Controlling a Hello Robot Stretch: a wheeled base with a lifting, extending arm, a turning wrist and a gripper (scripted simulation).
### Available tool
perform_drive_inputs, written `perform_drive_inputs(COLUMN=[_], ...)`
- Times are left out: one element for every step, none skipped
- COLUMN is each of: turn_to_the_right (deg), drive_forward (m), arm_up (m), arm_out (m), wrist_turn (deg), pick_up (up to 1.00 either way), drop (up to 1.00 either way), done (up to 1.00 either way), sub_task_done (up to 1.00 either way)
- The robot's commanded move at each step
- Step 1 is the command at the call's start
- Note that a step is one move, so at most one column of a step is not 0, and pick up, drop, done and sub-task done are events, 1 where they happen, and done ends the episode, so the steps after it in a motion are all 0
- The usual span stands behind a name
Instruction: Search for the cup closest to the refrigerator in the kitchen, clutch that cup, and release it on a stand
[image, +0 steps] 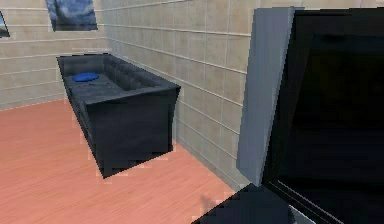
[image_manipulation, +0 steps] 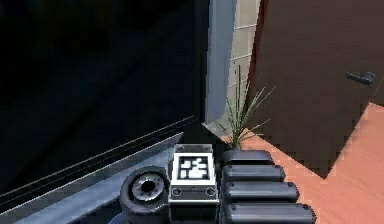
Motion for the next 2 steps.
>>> perform_drive_inputs(turn_to_the_right=[-3.0,0.0], drive_forward=[0.0,0.0], arm_up=[0.0,0.0], arm_out=[0.0,0.42], wrist_turn=[0.0,0.0], pick_up=[0.0,0.0], drop=[0.0,0.0], done=[0.0,0.0], sub_task_done=[0.0,0.0])
